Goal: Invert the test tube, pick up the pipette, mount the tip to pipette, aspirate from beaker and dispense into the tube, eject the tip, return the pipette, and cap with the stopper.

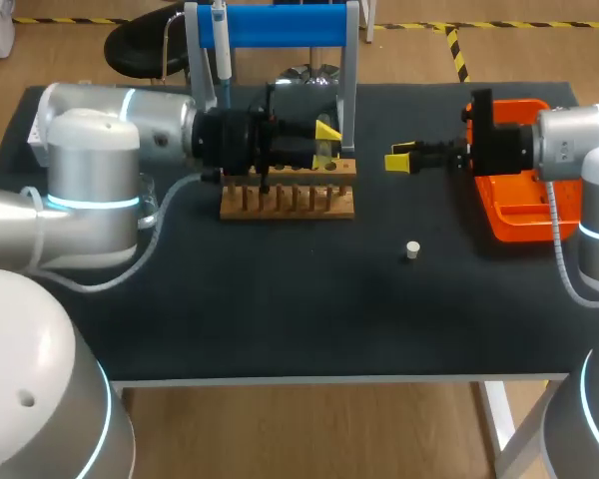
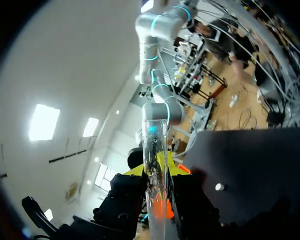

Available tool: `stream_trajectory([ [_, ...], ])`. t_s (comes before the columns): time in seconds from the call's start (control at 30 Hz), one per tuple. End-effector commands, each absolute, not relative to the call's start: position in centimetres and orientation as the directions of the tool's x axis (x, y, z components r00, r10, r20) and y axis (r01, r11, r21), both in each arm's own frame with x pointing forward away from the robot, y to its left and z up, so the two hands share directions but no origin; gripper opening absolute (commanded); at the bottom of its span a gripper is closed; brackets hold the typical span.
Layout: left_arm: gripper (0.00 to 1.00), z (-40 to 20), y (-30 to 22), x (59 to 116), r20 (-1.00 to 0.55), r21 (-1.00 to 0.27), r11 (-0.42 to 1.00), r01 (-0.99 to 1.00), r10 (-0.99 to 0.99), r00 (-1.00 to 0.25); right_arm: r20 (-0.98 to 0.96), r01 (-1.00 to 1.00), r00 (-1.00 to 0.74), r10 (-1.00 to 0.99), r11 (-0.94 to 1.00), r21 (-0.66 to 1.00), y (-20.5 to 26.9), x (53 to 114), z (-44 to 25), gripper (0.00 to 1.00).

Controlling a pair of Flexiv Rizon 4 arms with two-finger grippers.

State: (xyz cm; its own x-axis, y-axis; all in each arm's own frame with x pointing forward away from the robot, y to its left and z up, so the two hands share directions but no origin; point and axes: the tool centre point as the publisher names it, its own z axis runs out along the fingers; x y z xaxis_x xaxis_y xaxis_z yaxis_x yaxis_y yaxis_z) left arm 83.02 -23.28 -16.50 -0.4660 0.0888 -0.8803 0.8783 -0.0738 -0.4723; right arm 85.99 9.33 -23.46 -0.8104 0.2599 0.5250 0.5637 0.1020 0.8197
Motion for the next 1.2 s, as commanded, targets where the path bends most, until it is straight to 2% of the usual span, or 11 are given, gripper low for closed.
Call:
stream_trajectory([
  [0.03, 0.0, -16.4, -23.4, 83.6, -0.661, -0.749, -0.075, 0.658, 0.162, -0.733, 0.525, 0.564, -0.81, 0.261, 0.103, 0.819, 9.3, 85.9, -23.4, 1.0],
  [0.37, 0.0, -16.4, -23.4, 83.6, -0.661, -0.749, -0.075, 0.658, 0.162, -0.733, 0.525, 0.564, -0.81, 0.261, 0.103, 0.819, 9.3, 85.9, -23.4, 1.0],
  [0.5, 0.0, -15.4, -21.3, 85.3, -0.504, -0.862, -0.042, 0.505, 0.17, -0.847, 0.525, 0.564, -0.81, 0.261, 0.103, 0.819, 9.3, 85.9, -23.4, 1.0],
  [0.7, 0.0, -14.0, -20.2, 87.7, -0.383, -0.923, -0.008, 0.384, 0.077, -0.92, 0.525, 0.564, -0.81, 0.261, 0.103, 0.819, 9.3, 85.9, -23.4, 1.0],
  [1.0, 0.0, -14.6, -20.7, 90.9, -0.195, -0.979, -0.059, 0.193, 0.036, -0.98, 0.525, 0.564, -0.81, 0.261, 0.103, 0.819, 9.3, 85.9, -23.4, 1.0],
  [1.2, 0.0, -15.5, -20.7, 92.6, -0.125, -0.99, -0.077, 0.122, 0.042, -0.991, 0.525, 0.564, -0.81, 0.261, 0.103, 0.819, 9.3, 85.9, -23.4, 1.0],
])
